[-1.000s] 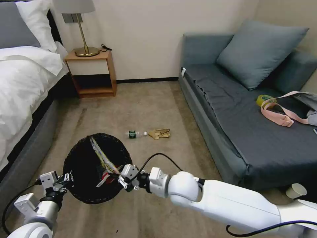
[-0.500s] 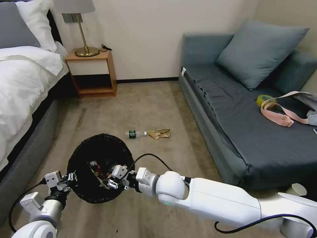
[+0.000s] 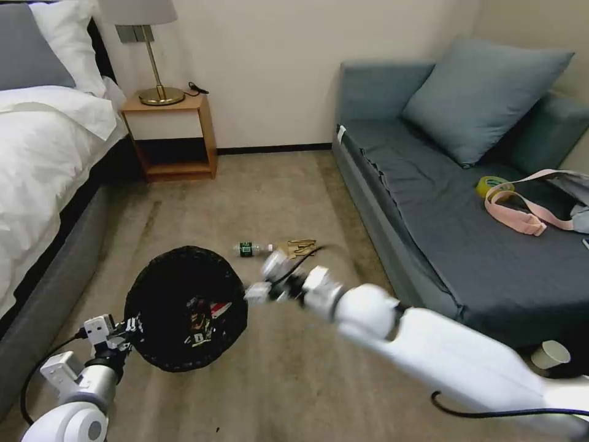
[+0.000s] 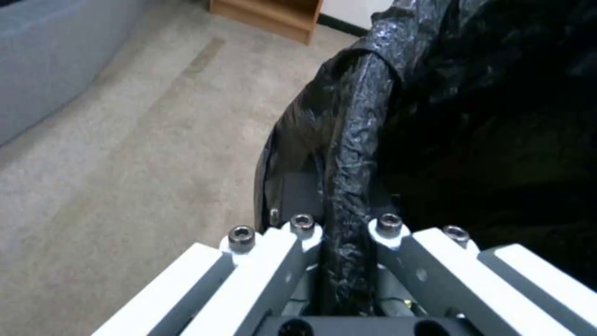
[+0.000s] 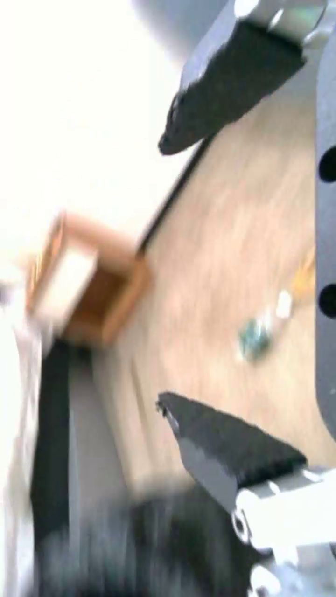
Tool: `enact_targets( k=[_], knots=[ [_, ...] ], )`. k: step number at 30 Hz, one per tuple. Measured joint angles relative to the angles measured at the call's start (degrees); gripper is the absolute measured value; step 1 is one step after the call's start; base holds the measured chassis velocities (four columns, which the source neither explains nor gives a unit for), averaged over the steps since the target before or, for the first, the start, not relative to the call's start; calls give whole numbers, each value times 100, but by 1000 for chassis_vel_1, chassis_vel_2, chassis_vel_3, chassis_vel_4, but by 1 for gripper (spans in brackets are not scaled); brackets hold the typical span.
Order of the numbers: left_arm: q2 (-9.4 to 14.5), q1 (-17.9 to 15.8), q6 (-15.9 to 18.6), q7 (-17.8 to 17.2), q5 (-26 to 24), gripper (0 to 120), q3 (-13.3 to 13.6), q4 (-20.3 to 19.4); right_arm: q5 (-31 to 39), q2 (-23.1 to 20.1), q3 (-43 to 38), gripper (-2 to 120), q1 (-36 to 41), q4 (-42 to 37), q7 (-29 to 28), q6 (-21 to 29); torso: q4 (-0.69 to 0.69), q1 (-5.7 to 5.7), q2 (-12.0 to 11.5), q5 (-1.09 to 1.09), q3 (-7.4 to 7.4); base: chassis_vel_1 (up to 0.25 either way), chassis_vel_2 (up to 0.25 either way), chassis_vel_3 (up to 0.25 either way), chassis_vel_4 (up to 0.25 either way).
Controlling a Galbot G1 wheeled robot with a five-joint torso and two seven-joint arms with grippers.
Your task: Pick up the trash bin, then pick up the garbage on the floor and place it into the trash bin.
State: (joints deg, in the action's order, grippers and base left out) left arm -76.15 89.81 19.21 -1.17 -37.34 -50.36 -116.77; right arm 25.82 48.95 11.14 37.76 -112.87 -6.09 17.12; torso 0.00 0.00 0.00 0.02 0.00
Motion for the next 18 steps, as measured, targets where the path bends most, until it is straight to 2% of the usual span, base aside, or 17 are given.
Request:
enact_targets(
  k=[1, 2, 6, 7, 8, 10, 18],
  knots=[
    [13, -44, 15, -17, -6, 1, 9, 13, -22, -54, -448, 99, 370, -178, -110, 57, 1, 0, 0, 0, 0, 0, 0, 0, 0],
    [13, -44, 15, -17, -6, 1, 9, 13, -22, -54, -448, 99, 370, -178, -110, 57, 1, 0, 0, 0, 0, 0, 0, 0, 0],
    [89, -144, 47, -69, 15, 1, 78, 33, -140, -208, -1785, 100, 1769, -682, -476, 3, -3, 0, 0, 1, -1, 0, 0, 0, 0],
    [89, -144, 47, -69, 15, 1, 78, 33, -140, -208, -1785, 100, 1769, -682, -476, 3, -3, 0, 0, 1, -1, 0, 0, 0, 0],
    [102, -186, 71, -120, 15, 1, 107, 30, -210, -144, -2273, 100, 2297, -846, -611, -124, -2, 0, 0, -2, -1, 0, 0, 0, 0],
    [102, -230, 100, -180, 15, 1, 124, 20, -261, 42, -2736, 100, 2906, -1070, -736, -202, -1, 0, 0, -1, -1, 0, 0, 0, 0],
    [91, -221, 111, -213, -2, 1, 70, -17, -549, 632, -3128, 100, 3911, -1538, -863, -158, 1, -1, 0, -2, -1, 0, 0, 0, 0]
  ],
)
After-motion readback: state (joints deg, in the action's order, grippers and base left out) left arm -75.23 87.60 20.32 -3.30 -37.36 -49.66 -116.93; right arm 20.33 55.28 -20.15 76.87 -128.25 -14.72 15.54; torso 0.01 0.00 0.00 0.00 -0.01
